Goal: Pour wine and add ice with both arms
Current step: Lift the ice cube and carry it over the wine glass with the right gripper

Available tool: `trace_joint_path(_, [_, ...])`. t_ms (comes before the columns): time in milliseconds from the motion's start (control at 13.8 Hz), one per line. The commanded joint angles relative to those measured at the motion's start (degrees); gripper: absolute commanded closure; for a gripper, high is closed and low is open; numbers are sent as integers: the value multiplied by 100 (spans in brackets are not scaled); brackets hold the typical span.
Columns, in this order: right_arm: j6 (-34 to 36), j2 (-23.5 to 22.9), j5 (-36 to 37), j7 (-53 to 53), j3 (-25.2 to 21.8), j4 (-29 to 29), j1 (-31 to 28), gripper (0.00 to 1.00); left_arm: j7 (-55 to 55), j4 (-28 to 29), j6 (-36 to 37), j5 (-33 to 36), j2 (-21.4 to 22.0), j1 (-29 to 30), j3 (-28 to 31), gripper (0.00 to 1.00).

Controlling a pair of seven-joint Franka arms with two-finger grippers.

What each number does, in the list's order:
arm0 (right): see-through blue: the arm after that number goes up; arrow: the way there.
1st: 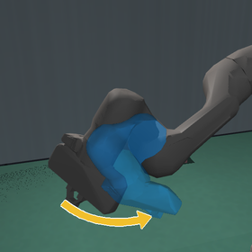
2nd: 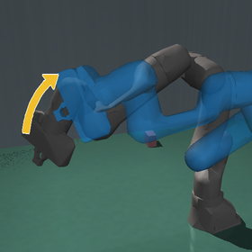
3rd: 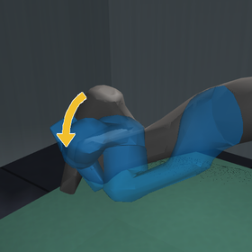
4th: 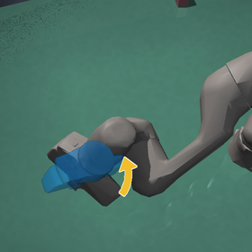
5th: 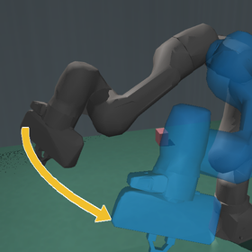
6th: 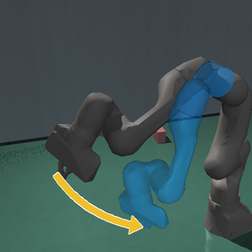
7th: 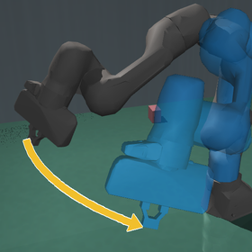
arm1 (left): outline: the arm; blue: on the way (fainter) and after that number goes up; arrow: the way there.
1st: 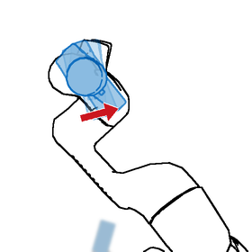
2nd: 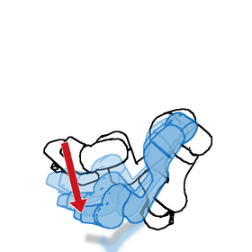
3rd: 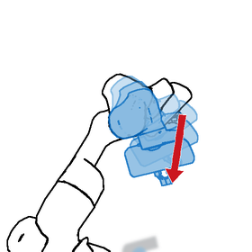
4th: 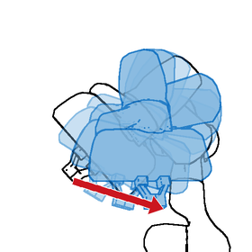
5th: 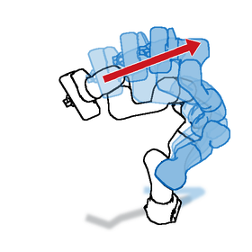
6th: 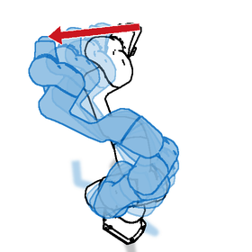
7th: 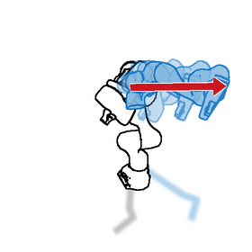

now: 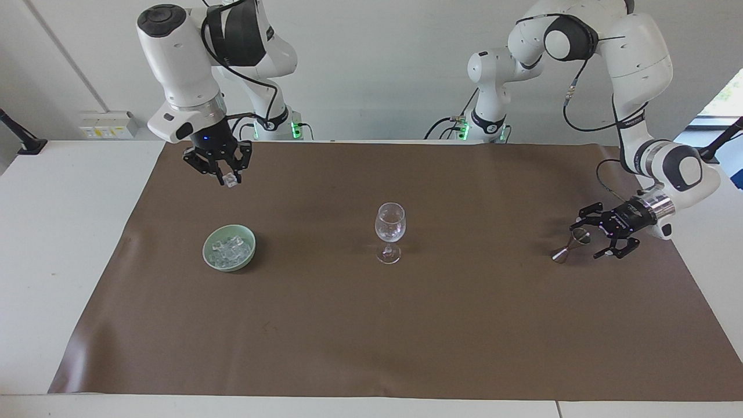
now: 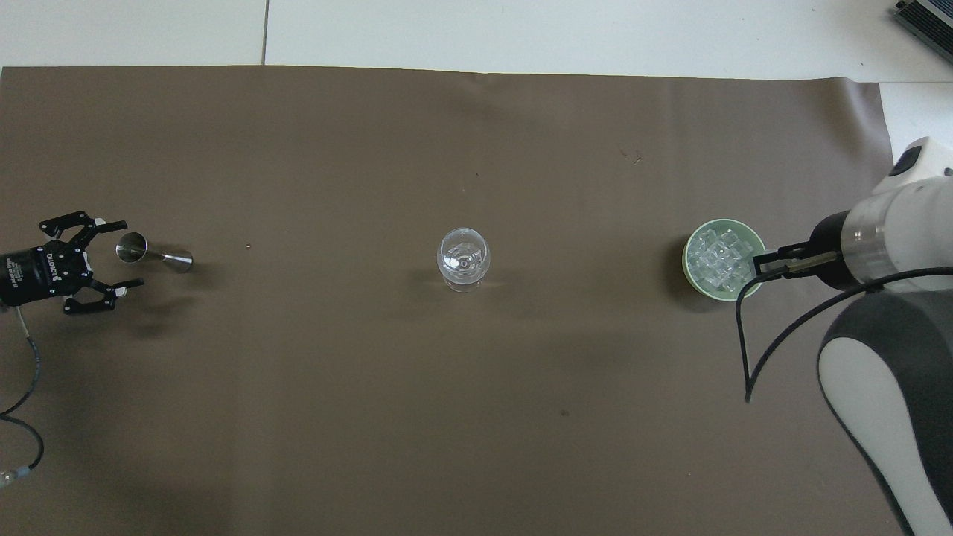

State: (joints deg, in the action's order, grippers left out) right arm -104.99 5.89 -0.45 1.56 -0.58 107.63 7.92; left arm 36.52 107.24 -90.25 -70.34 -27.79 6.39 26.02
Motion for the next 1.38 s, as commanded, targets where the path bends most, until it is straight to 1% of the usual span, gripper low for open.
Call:
trace_joint_path(0, [76,-70,-236,-436,250,-102,-27,100,-31,-456,52,651,81,-24,52,0])
trace_joint_path(217, [6,-131,-402,-1269,645,-163,-27,100,13,-1080,78,1170,107,-50,52,0])
trace_joint_path(362, [-134,-219,-657,-1754,891,-225,-10,100,-40,-1545,78,1618,195,-77,44,0])
trace_joint_path(434, [-170,-263,-667,-1939,1006,-286,34,100,-40,-1835,104,1811,221,-94,17,0])
trace_joint_path(579, [-223,-482,-676,-2351,1051,-549,218,100,-57,-2162,140,1997,283,-103,0,0])
trace_joint_path(724, [-520,-711,-676,-2826,1051,-760,499,100,-84,-2242,131,2426,572,-138,-79,0])
trace_joint_path(796, [-687,-842,-667,-3019,1051,-857,657,100,-110,-2225,96,2698,782,-156,-210,0])
trace_joint_path(1013, [-978,-1273,-571,-3442,1051,-1243,983,100,-321,-2233,43,3252,1134,-234,-570,0])
trace_joint_path(1158, [-1224,-1546,-562,-3539,1051,-1507,1132,100,-321,-2242,-36,3867,1459,-244,-1105,0])
trace_joint_path(1303, [-1418,-1617,-570,-3680,1059,-1543,1150,100,-321,-2242,-80,4386,1732,-244,-1580,0])
